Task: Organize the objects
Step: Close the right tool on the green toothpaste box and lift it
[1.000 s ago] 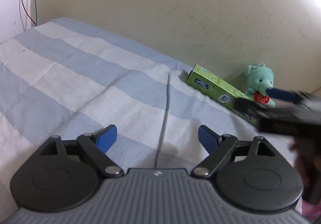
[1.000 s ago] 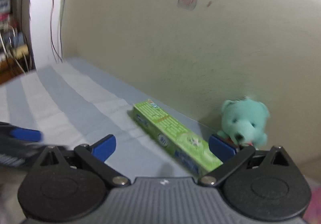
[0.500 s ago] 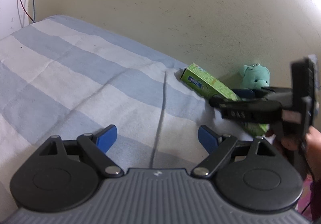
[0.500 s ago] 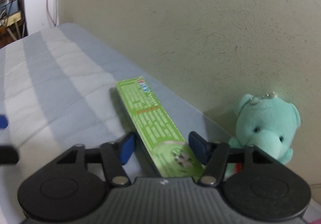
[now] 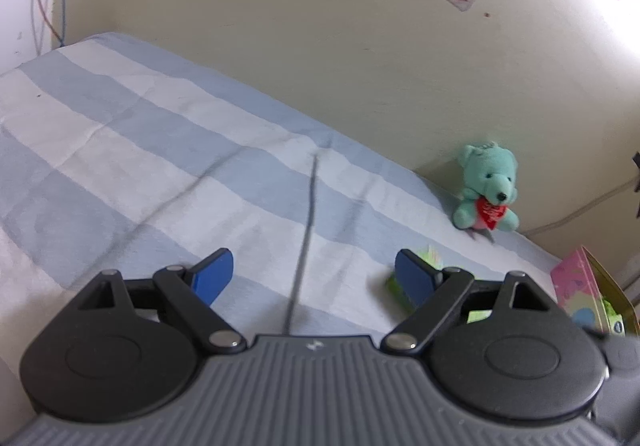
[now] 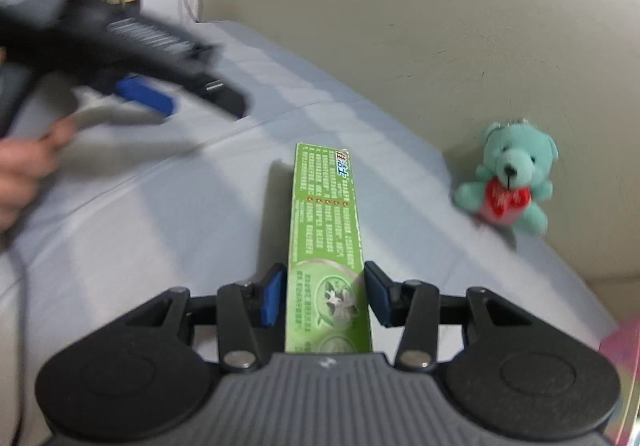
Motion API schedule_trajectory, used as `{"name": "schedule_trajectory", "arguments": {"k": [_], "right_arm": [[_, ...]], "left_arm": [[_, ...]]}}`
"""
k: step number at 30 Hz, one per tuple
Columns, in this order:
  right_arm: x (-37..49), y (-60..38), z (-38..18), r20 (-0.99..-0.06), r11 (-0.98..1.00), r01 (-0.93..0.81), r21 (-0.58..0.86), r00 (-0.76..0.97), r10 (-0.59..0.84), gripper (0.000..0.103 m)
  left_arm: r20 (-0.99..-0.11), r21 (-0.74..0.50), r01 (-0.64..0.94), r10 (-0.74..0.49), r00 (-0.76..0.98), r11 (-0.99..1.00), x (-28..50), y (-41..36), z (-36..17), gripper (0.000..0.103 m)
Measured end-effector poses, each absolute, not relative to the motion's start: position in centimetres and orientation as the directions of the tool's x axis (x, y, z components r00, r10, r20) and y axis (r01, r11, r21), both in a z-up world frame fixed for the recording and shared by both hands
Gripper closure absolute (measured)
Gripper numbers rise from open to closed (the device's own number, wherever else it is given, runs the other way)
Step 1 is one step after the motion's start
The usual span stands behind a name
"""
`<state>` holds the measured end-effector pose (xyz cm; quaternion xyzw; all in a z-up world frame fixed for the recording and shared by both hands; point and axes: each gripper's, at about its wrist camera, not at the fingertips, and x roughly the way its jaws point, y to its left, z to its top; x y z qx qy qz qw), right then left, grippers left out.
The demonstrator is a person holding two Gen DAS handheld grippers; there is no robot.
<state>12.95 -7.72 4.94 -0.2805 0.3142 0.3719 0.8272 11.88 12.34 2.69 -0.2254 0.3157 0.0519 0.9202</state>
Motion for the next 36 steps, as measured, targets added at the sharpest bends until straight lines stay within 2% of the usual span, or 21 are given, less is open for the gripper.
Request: {"name": "schedule_trajectory", "arguments": {"k": [5, 6, 8, 13, 16, 19, 33, 36], "right_arm": [[9.6, -9.2, 5.4, -0.717, 0.6, -0.781, -0.174, 0.518, 0.466, 0.058], [9.1, -9.8, 5.5, -0.705, 0.621, -0.767, -0.162, 0.53, 0.471, 0.055], [8.0, -11.1, 5.9, -0.674, 0.663, -0.737, -0.128, 0.556, 0.487, 0.041], [5.6, -13.7, 6.2, -0.604, 0.743, -0.661, -0.109, 0.637, 0.478, 0.029], [4.8, -14.8, 5.7, -0.602, 0.773, -0.628, -0.09, 0.653, 0.46, 0.027], [5.5, -15.6, 4.6, -0.615, 0.792, -0.607, -0.06, 0.648, 0.45, 0.017], [5.4, -15.5, 3.6, -0.635, 0.813, -0.582, -0.025, 0.637, 0.436, 0.017], [5.3, -15.6, 3.5, -0.633, 0.81, -0.586, -0.024, 0.635, 0.441, 0.021]], "left_arm": [[-0.597, -0.375, -0.168, -0.099, 0.796, 0.912, 12.1, 11.4, 2.7, 0.013], [-0.597, -0.37, -0.158, -0.104, 0.795, 0.916, 12.1, 11.2, 2.6, 0.013], [-0.6, -0.366, -0.14, -0.118, 0.791, 0.92, 12.2, 10.9, 2.4, 0.013], [-0.599, -0.389, -0.101, -0.168, 0.783, 0.916, 12.2, 10.7, 2.1, 0.012], [-0.597, -0.393, -0.083, -0.186, 0.781, 0.916, 12.3, 10.4, 1.9, 0.011], [-0.594, -0.387, -0.073, -0.188, 0.782, 0.919, 12.4, 10.2, 1.8, 0.008], [-0.571, -0.411, -0.019, -0.241, 0.785, 0.911, 12.6, 10.3, 1.4, 0.008], [-0.566, -0.409, -0.007, -0.248, 0.786, 0.913, 12.6, 10.0, 1.5, 0.008]]}}
